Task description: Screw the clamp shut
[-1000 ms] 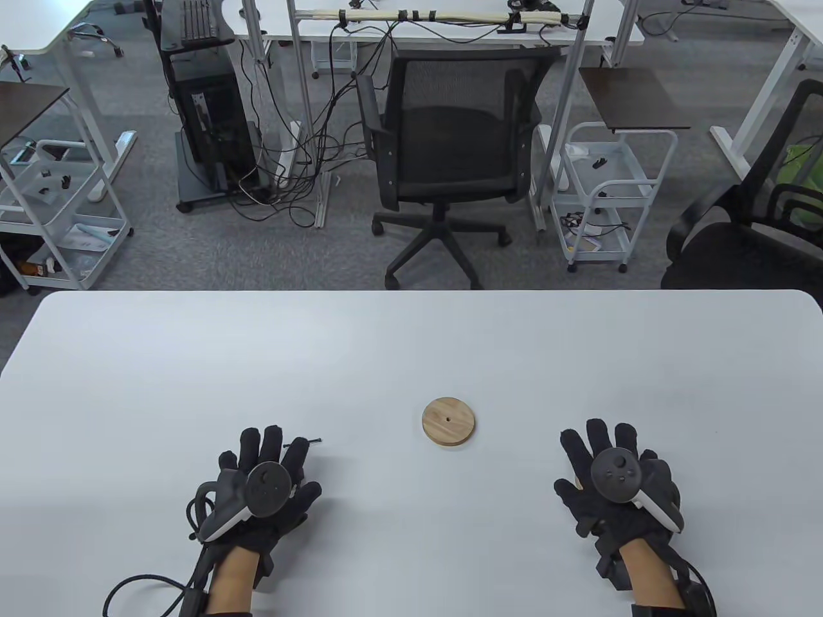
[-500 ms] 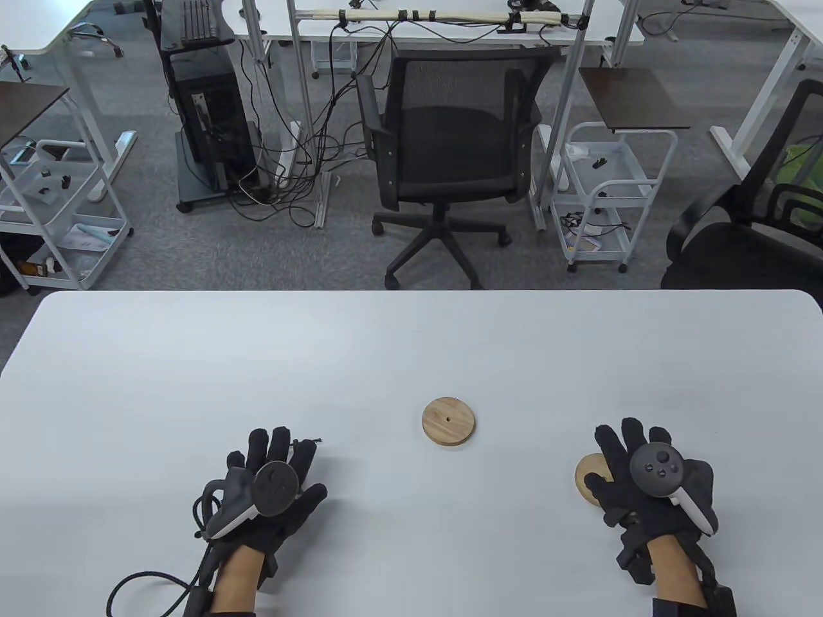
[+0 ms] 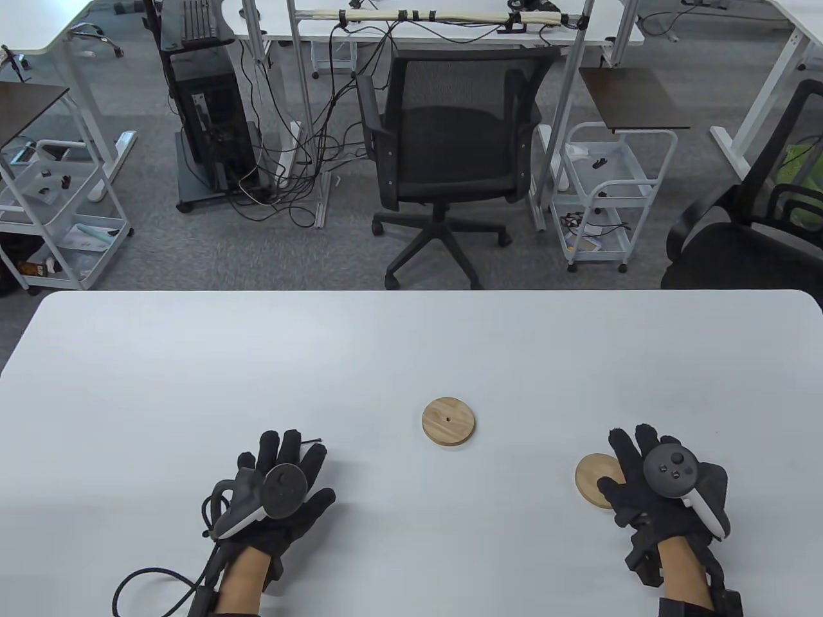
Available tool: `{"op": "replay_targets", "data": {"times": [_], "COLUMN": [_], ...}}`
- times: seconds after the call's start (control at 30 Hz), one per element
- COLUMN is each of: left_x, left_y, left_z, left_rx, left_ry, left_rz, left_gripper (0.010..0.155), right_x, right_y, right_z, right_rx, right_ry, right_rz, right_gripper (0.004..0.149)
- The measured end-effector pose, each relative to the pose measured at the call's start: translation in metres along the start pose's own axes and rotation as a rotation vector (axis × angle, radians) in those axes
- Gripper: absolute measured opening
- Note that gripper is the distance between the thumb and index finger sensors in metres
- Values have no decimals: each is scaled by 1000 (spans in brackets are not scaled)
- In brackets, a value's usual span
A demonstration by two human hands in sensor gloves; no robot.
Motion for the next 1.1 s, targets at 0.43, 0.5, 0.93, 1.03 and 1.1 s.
{"op": "replay_targets", "data": {"times": [0.43,0.5,0.93,1.03,1.1], "left_x": [4,4,1,1,1], "left_y": [1,1,-1,1,0], "left_z": [5,5,10,10,9], "left_rx": [-23,-21,-13,-7,-7], "left_ry": [-1,10,-47,-27,-27], "left_rz": [7,13,6,6,12], "left_gripper": [81,80,80,80,80], "right_x": [18,19,31,31,30], "right_y": [-39,-46,-64,-66,-67], "right_z": [24,24,27,25,22], "right_rx": [60,86,188,178,189], "right_ry": [110,102,153,118,95], "right_rz": [233,285,436,410,388], "right_gripper": [84,85,89,87,85]}}
Point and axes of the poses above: the tracker on the back of each hand, its own z axis roughly to the thumb side, its own y axis roughly from the fingertips to the wrist, x = y × z, the point moved 1 cm from there along -y, roughly from the wrist to the fingertips, and after that the axes turned 11 degrees about z, right-handed, at the moved point
